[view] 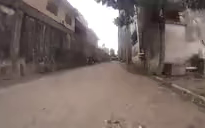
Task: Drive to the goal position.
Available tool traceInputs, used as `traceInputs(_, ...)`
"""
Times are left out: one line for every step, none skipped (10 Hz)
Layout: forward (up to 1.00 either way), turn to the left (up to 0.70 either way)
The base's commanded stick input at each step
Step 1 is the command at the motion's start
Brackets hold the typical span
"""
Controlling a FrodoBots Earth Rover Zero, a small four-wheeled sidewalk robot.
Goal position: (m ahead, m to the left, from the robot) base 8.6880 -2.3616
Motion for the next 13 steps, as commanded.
traceInputs(1.00,-0.27)
traceInputs(1.00,-0.27)
traceInputs(1.00,-0.27)
traceInputs(1.00,-0.27)
traceInputs(1.00,-0.27)
traceInputs(1.00,-0.27)
traceInputs(1.00,0.00)
traceInputs(1.00,0.00)
traceInputs(1.00,0.00)
traceInputs(1.00,0.00)
traceInputs(1.00,0.00)
traceInputs(1.00,0.00)
traceInputs(1.00,0.00)
